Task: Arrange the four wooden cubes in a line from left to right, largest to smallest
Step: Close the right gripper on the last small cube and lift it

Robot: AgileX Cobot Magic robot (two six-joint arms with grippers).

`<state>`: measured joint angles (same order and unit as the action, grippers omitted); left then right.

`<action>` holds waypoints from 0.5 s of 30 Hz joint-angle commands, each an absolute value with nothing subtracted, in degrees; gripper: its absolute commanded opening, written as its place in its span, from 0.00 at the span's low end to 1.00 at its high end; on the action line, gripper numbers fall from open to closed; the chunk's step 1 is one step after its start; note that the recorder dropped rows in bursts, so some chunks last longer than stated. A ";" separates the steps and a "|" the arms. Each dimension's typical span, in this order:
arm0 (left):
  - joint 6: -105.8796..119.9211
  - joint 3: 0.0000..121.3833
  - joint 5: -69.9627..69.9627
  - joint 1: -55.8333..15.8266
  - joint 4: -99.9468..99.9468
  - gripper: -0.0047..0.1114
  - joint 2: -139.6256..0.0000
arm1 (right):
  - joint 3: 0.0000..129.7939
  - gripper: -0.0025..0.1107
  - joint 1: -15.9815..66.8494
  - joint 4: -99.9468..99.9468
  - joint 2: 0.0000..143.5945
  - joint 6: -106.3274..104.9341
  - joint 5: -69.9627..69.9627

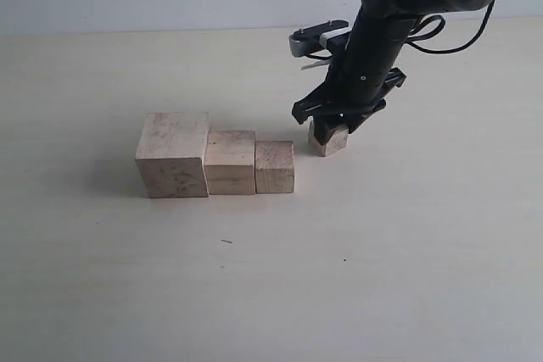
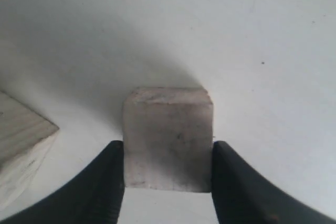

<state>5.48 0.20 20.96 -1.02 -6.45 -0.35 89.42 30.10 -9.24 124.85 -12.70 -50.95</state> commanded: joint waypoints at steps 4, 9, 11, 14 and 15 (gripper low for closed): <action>5.54 0.00 20.33 -1.26 -6.38 0.04 0.00 | 89.27 0.17 29.99 -8.62 124.72 -12.59 -50.69; 5.54 0.00 20.33 -1.26 -6.38 0.04 0.00 | 89.27 0.02 29.99 -7.00 123.68 -14.53 -54.75; 5.54 0.00 20.33 -1.26 -6.38 0.04 0.00 | 89.27 0.02 29.99 -7.00 121.79 -18.00 -56.08; 5.54 0.00 20.33 -1.26 -6.38 0.04 0.00 | 89.27 0.02 29.99 -7.00 117.78 -28.19 -57.53; 5.54 0.00 20.33 -1.26 -6.38 0.04 0.00 | 89.27 0.02 29.99 -7.10 116.34 -32.90 -58.94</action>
<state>5.48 0.20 20.96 -1.02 -6.45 -0.35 89.42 30.10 -7.50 120.75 -22.57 -56.36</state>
